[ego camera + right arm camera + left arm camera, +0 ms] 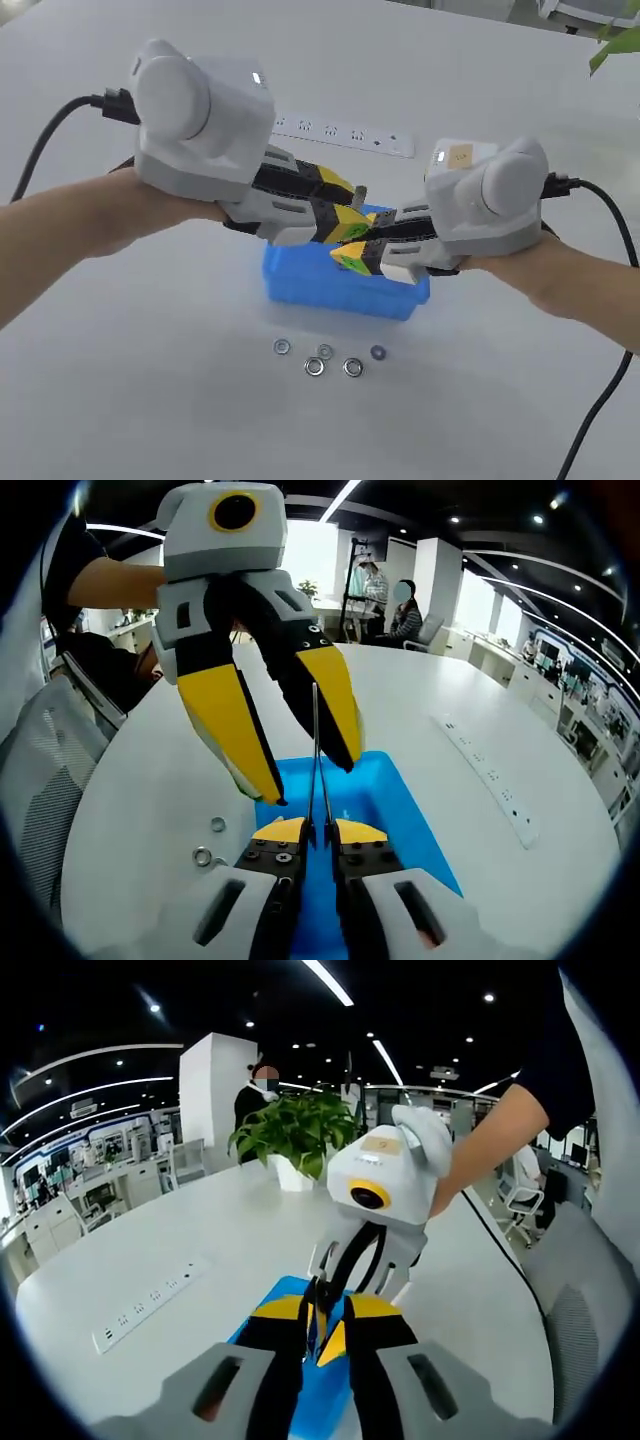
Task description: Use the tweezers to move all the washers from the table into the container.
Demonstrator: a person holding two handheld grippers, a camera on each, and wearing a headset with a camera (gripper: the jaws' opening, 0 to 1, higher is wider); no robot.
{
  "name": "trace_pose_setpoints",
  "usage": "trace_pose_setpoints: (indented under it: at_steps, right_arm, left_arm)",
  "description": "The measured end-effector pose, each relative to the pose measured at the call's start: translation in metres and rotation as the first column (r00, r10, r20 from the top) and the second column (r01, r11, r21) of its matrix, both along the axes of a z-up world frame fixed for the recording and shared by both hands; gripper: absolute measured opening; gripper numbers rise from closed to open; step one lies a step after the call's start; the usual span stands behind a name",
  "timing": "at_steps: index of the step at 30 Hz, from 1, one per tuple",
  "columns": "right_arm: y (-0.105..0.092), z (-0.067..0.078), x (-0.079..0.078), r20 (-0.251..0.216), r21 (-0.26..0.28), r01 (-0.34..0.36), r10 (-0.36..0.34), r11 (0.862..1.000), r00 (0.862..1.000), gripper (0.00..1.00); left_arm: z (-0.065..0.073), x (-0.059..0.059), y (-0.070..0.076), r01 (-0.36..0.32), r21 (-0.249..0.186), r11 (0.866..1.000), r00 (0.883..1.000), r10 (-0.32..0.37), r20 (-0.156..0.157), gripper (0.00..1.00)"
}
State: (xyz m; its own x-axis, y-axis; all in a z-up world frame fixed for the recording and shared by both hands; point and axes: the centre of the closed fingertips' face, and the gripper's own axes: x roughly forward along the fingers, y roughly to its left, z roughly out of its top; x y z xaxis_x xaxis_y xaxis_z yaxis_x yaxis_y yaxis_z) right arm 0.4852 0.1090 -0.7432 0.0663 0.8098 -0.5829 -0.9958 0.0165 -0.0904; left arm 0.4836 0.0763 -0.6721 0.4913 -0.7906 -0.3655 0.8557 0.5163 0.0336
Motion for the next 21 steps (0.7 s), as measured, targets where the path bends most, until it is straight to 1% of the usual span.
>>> trace_pose_setpoints:
  at_steps: [2,3,7,8,10,12,14,15,16,17,19,21]
  right_arm:
    - [-0.0001,-0.0005,-0.0010,-0.001,-0.003,-0.002,0.002,1.000,1.000,0.10]
    - [-0.0001,-0.0008,-0.0018,-0.002,-0.004,-0.005,0.005,1.000,1.000,0.10]
    - [-0.0006,-0.0019,-0.0037,-0.005,-0.007,-0.010,0.010,1.000,1.000,0.10]
    - [-0.0008,-0.0024,-0.0038,-0.005,-0.009,-0.010,0.010,1.000,1.000,0.10]
    - [-0.0007,-0.0033,-0.0050,-0.009,-0.010,-0.013,0.013,1.000,1.000,0.10]
    - [-0.0008,-0.0044,-0.0062,-0.007,-0.016,-0.019,0.019,1.000,1.000,0.10]
    - [-0.0011,-0.0043,-0.0060,-0.004,-0.017,-0.019,0.019,1.000,1.000,0.10]
    - [-0.0012,-0.0040,-0.0054,-0.003,-0.016,-0.016,0.016,1.000,1.000,0.11]
    - [-0.0016,-0.0038,-0.0050,-0.005,-0.015,-0.014,0.014,1.000,1.000,0.11]
    - [-0.0022,-0.0037,-0.0044,-0.002,-0.017,-0.013,0.013,1.000,1.000,0.11]
    - [-0.0031,-0.0035,-0.0041,0.000,-0.018,-0.014,0.014,1.000,1.000,0.11]
    - [-0.0042,-0.0039,-0.0045,0.001,-0.021,-0.014,0.014,1.000,1.000,0.11]
  left_arm:
    - [0.0018,0.0003,-0.0010,0.008,0.002,1.000,1.000,-0.008,0.011,0.14]
    - [0.0026,0.0005,-0.0014,0.013,0.005,1.000,1.000,-0.013,0.011,0.13]
    - [0.0036,0.0009,-0.0011,0.026,0.015,1.000,1.000,-0.026,-0.002,0.10]
    - [0.0037,0.0006,-0.0010,0.029,0.018,0.999,1.000,-0.029,0.000,0.09]
    - [0.0024,-0.0008,-0.0009,0.041,0.031,0.999,0.999,-0.041,-0.009,0.08]
    - [0.0020,-0.0015,-0.0012,0.050,0.039,0.998,0.999,-0.050,-0.010,0.08]
    - [0.0018,-0.0011,-0.0016,0.055,0.055,0.997,0.998,-0.056,0.003,0.07]
    - [0.0022,-0.0009,-0.0025,0.061,0.070,0.996,0.998,-0.063,0.028,0.05]
    - [0.0021,0.0000,-0.0026,0.058,0.078,0.995,0.997,-0.061,0.040,0.05]
    - [0.0017,-0.0011,-0.0038,0.061,0.074,0.995,0.997,-0.063,0.033,0.05]
    - [0.0021,-0.0016,-0.0049,0.065,0.074,0.995,0.997,-0.068,0.039,0.05]
    - [0.0018,-0.0019,-0.0055,0.069,0.070,0.995,0.997,-0.071,0.033,0.05]
